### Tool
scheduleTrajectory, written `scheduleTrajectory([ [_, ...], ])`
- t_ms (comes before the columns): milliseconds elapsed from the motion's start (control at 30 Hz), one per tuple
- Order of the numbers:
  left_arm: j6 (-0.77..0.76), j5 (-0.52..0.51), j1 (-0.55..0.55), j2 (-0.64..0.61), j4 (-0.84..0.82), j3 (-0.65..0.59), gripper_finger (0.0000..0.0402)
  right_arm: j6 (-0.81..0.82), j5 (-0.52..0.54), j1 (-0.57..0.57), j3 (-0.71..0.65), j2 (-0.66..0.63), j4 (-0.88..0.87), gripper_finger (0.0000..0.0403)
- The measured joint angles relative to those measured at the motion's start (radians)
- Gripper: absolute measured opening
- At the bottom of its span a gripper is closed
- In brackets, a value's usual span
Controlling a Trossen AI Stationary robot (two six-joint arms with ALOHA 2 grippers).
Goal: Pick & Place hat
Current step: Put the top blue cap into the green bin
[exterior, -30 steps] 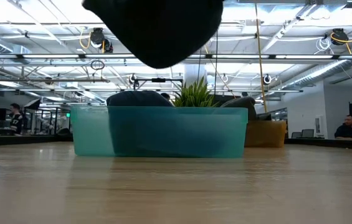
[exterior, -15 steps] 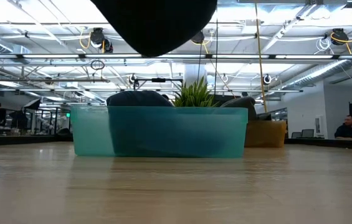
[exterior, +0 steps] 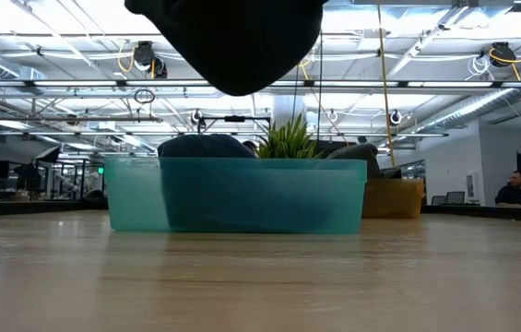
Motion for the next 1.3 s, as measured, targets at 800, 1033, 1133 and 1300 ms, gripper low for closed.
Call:
scheduleTrajectory([
  [800,-0.128,0.019,-0.080,-0.227,-0.005,0.000,0.0003,0.235,0.015,-0.026,-0.001,-0.003,0.172,0.0229],
  [1033,-0.271,-0.096,-0.051,-0.287,0.005,0.000,0.0003,0.324,0.327,-0.028,-0.002,-0.051,0.200,0.0347],
  [1133,-0.283,-0.158,-0.048,-0.313,0.039,0.000,0.0003,0.404,0.465,-0.029,-0.002,-0.082,0.221,0.0362],
  [1300,-0.240,-0.202,-0.049,-0.340,0.176,0.000,0.0003,0.421,0.613,-0.028,-0.002,-0.124,0.211,0.0363],
])
